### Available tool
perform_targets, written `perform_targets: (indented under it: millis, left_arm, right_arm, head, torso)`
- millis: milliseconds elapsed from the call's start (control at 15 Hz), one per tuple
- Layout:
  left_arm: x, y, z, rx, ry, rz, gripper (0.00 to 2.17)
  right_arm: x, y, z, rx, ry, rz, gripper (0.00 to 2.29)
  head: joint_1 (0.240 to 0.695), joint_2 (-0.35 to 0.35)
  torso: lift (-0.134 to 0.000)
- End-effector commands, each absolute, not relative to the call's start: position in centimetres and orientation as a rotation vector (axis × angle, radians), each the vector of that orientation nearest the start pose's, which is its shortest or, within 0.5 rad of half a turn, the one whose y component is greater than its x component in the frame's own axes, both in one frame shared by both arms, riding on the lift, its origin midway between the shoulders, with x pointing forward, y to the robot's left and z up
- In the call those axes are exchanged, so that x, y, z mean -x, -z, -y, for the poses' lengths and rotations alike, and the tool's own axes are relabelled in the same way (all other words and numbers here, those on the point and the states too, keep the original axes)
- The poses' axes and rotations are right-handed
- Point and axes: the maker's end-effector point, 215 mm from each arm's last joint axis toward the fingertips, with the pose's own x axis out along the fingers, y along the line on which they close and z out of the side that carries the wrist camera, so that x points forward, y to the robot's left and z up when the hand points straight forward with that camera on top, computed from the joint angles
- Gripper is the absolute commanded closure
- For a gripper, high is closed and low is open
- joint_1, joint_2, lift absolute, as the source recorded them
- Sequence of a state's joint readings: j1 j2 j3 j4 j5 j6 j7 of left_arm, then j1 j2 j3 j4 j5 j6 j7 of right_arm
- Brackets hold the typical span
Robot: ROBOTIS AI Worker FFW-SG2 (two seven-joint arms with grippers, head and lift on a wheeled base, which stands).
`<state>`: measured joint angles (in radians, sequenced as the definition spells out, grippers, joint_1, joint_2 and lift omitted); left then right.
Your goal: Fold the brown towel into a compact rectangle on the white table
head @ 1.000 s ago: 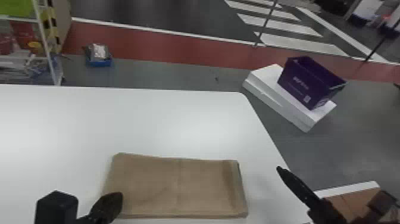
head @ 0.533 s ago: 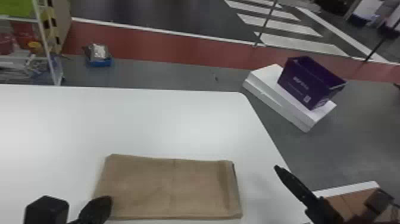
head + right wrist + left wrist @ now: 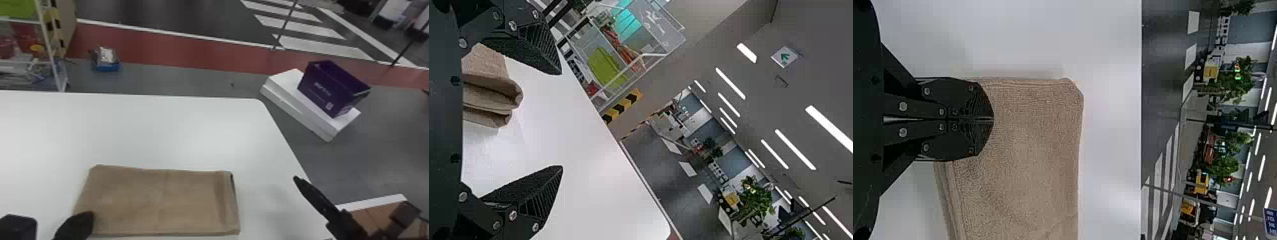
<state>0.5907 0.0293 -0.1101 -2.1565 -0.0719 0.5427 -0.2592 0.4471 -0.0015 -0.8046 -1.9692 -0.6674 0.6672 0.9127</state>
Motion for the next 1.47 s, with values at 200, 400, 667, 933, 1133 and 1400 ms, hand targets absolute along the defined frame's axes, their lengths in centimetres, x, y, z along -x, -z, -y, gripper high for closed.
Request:
perform_targets:
  millis: [200,400,667,933,1133,1400]
  left_arm:
    - [-37.0,47.3,-17.5,0.028,0.271,-0.556,2.14]
    - [-36.4,47.7,-19.3,0.032,0.249,-0.569,2.14]
    - [-35.3,47.3,-19.0,0.046,0.270,-0.577,2.14]
    - [-33.7,46.9,-19.1,0.048,0.275,-0.605,2.14]
    - [-33.7,46.0,-19.1,0.046,0.277,-0.590,2.13]
    - [-35.2,41.9,-18.2,0.076,0.309,-0.488,2.08]
  right_arm:
    - [-34.9,36.1,39.8,-0.662,-0.309,-0.161,0.25]
    - [-35.0,36.1,39.7,-0.660,-0.309,-0.162,0.25]
    - [-35.2,36.1,39.4,-0.662,-0.314,-0.162,0.25]
    - [-35.2,36.1,39.2,-0.663,-0.317,-0.163,0.25]
    - [-35.2,36.1,39.1,-0.668,-0.320,-0.163,0.25]
    - [-35.8,35.3,37.6,-0.659,-0.346,-0.183,0.23]
  head:
    - [0.695,-0.350]
    - [0.695,-0.341]
    - [0.695,-0.326]
    - [0.695,-0.327]
    - [0.695,-0.328]
    - [0.695,-0.324]
  torso:
    - [-0.124]
    - [-0.124]
    - [-0.124]
    - [-0.124]
    - [-0.124]
    - [-0.124]
